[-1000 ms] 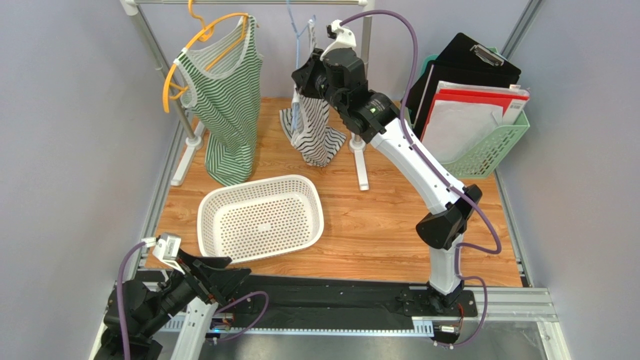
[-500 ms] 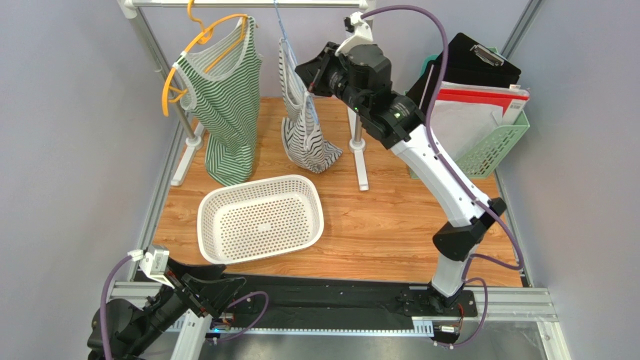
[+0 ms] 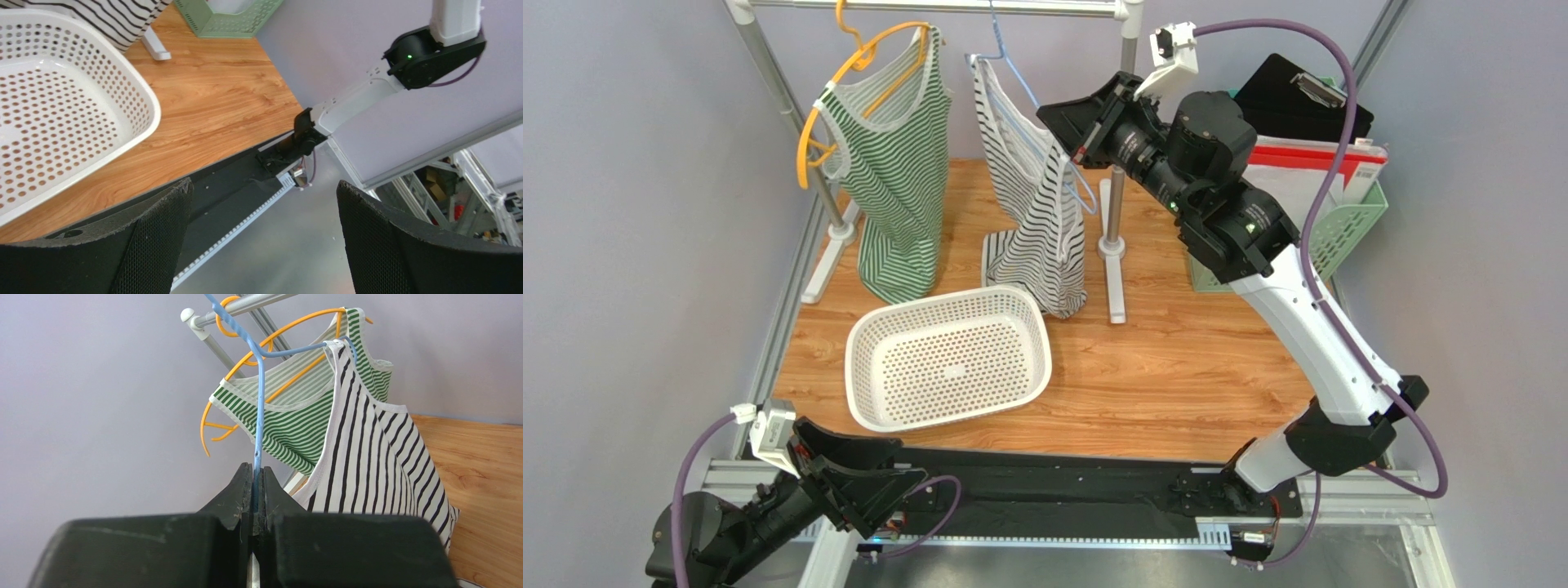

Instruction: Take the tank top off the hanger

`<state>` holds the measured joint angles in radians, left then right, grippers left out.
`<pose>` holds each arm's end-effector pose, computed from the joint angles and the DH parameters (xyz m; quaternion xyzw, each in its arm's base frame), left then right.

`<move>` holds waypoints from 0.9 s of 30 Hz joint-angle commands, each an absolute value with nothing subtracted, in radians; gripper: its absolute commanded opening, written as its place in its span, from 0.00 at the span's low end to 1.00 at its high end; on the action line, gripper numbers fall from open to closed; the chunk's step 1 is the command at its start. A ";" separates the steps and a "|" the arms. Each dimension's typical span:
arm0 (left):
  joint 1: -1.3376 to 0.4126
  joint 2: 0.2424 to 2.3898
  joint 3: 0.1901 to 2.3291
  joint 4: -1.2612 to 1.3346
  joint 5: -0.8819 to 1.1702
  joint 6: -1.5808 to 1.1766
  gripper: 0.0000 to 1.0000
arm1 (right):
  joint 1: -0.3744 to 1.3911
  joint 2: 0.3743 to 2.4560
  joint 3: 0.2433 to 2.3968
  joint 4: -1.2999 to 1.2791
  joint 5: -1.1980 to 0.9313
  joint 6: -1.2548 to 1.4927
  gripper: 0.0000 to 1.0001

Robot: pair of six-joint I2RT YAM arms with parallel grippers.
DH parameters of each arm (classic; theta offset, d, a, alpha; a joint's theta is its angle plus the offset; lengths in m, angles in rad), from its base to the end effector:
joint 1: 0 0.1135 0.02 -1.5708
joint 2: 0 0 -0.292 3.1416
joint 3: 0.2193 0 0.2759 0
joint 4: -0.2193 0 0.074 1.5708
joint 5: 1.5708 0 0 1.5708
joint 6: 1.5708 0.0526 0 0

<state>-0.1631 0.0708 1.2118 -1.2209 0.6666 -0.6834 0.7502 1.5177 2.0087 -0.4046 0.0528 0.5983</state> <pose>-0.1026 -0.0161 0.3948 0.0358 0.7281 -0.4824 0.4857 0.2504 0.2296 0.5959 -0.0319 0.6752 0.4460 0.5867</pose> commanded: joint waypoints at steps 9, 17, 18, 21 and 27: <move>-0.166 0.207 1.207 -0.758 0.744 -0.946 0.89 | 0.752 1.319 1.823 -0.325 0.015 0.635 0.00; -0.166 0.423 1.064 -0.313 0.790 -1.071 0.84 | 0.752 1.141 1.557 -0.307 0.023 0.632 0.00; -0.166 0.442 1.071 -0.289 0.776 -1.060 0.84 | 0.753 1.109 1.534 -0.305 0.023 0.638 0.00; -0.169 0.526 1.046 -0.144 0.775 -1.112 0.84 | 0.752 1.054 1.445 -0.298 0.021 0.644 0.00; -0.378 0.731 1.061 -0.014 0.634 -1.066 0.83 | 0.753 0.996 1.330 -0.304 0.014 0.643 0.00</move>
